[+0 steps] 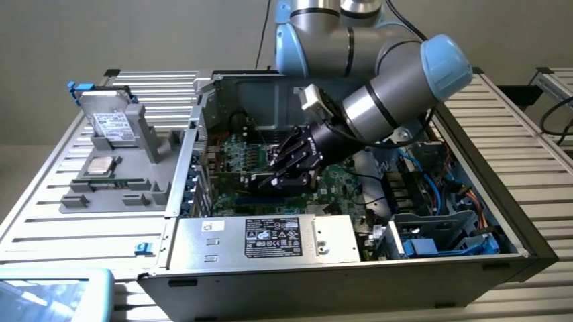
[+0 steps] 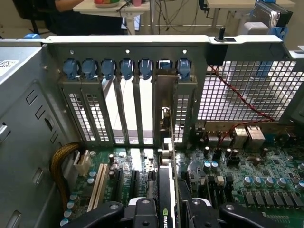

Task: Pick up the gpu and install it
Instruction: 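Insert the gpu into the slot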

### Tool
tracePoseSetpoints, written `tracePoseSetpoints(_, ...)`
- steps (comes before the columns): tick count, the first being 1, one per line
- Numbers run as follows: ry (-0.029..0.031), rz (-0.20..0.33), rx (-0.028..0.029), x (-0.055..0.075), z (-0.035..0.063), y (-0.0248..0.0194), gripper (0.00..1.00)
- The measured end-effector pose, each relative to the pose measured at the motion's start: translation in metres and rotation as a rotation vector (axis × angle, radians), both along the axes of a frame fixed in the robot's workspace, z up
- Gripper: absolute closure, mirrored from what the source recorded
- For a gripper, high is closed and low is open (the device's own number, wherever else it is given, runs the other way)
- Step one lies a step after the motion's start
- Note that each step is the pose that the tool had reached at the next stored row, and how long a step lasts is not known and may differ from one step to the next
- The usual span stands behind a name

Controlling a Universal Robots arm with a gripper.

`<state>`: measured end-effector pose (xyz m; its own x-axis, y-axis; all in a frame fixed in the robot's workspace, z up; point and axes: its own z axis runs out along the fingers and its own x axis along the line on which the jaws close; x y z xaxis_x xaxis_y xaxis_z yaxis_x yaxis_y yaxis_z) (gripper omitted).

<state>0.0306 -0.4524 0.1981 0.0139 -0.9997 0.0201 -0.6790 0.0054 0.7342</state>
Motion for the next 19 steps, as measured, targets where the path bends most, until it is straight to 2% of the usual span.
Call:
tracePoseSetpoints(3, 0.0, -0.001, 0.0004, -0.002, 0.0009, -0.0001, 0.72)
tracePoseSetpoints(7, 0.0001, -0.002, 0.0047, -0.004, 0.0017, -0.0001, 0.72)
tracePoseSetpoints(11, 0.0001, -0.002, 0.0065, -0.004, 0.0114, 0.0, 0.72)
tracePoseSetpoints(12, -0.0034, -0.002, 0.0068, -0.004, 0.0113, 0.0, 0.72)
tracePoseSetpoints(13, -0.0116, -0.002, 0.0068, -0.004, 0.0113, 0.0, 0.72)
tracePoseSetpoints(14, -0.0218, -0.002, 0.0066, -0.004, 0.0114, 0.0, 0.72)
tracePoseSetpoints(16, -0.0459, -0.002, 0.0058, -0.005, 0.0115, -0.0001, 0.72)
tracePoseSetpoints(17, -0.0503, -0.002, 0.0059, -0.006, 0.0114, -0.0001, 0.72)
tracePoseSetpoints(19, -0.0515, -0.002, 0.0059, -0.007, 0.0114, -0.0001, 0.72)
